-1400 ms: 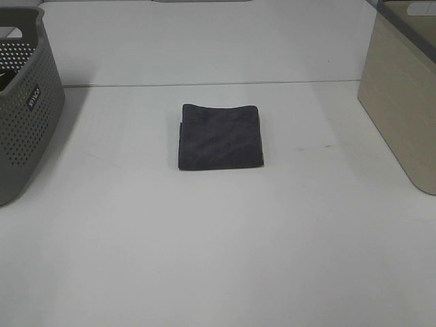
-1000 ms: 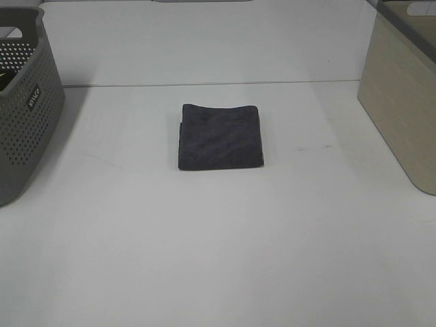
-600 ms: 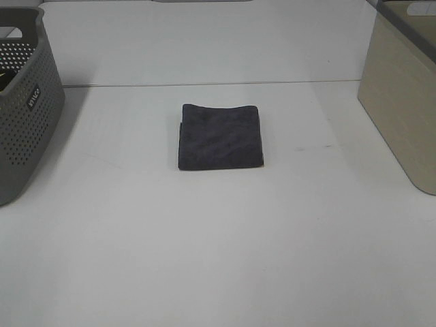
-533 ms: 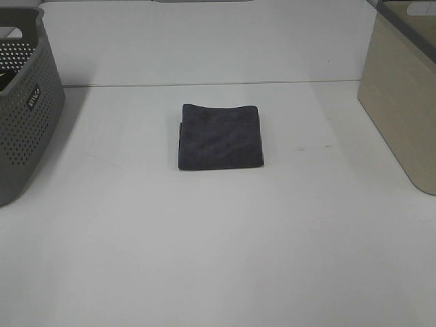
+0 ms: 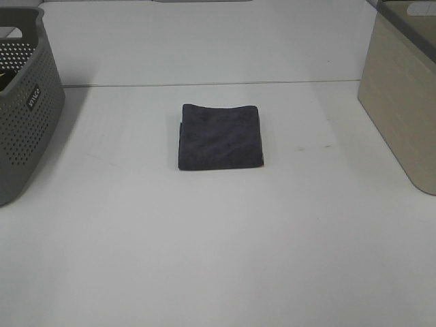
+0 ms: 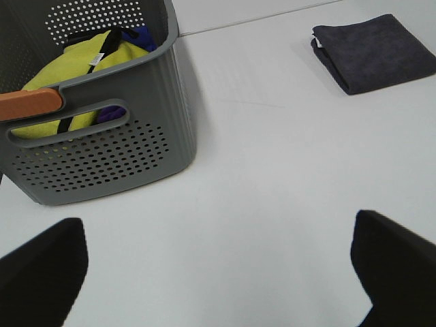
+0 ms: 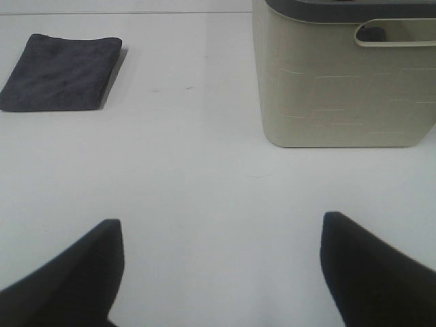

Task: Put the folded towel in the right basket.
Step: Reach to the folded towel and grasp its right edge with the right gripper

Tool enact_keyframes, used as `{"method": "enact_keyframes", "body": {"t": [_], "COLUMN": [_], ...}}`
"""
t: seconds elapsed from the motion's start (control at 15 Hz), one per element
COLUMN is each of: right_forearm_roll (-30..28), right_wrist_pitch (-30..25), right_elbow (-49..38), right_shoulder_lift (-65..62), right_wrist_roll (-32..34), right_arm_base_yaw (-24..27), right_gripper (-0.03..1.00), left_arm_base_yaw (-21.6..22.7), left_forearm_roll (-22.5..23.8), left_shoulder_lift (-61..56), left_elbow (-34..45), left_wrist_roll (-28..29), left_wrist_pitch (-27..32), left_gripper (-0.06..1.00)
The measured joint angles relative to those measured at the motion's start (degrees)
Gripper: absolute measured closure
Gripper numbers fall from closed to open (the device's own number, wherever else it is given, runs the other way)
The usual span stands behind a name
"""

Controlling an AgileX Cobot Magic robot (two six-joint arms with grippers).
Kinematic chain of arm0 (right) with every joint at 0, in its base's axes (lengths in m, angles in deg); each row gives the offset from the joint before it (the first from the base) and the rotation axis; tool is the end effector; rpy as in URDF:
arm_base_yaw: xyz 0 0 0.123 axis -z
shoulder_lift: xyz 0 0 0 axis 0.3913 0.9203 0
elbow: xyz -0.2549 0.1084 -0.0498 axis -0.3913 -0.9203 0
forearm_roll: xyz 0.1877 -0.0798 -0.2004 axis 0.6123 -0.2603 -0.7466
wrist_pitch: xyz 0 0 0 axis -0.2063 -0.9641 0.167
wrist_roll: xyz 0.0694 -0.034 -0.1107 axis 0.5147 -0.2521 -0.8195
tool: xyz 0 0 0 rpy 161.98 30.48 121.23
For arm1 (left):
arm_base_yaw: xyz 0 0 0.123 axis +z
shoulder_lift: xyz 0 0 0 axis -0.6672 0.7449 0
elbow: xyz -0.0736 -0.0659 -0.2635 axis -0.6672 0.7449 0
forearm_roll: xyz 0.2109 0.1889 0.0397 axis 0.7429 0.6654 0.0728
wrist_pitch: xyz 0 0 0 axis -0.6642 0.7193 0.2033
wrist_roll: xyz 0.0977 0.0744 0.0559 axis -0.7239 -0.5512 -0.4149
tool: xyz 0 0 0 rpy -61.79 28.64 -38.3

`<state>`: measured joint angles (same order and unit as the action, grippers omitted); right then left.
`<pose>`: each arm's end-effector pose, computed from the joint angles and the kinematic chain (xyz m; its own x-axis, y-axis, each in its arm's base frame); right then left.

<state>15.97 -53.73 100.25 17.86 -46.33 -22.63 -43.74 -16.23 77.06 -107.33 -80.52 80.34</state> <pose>0.0674 0.0025 0.2756 -0.4480 -0.0136 -0.8940 -0.0199 0.9998 -0.0052 0.0672 -0.0113 0.2803 -0.4078 0.1373 -0.9027 0.1454 0.9858 0.0842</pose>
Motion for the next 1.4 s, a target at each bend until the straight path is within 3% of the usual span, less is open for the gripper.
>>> {"method": "enact_keyframes", "body": {"t": [1.4], "right_forearm_roll": [0.0], "right_wrist_pitch": [0.0], "right_elbow": [0.0], "right_shoulder_lift": [0.0], "right_wrist_roll": [0.0], "right_arm_base_yaw": [0.0], "right_gripper": [0.23], "left_arm_base_yaw": [0.0], "left_forearm_roll": [0.0], "left_shoulder_lift": [0.0], "left_elbow": [0.0], "left_wrist_roll": [0.0], "left_wrist_pitch": [0.0], "left_gripper": [-0.04]}}
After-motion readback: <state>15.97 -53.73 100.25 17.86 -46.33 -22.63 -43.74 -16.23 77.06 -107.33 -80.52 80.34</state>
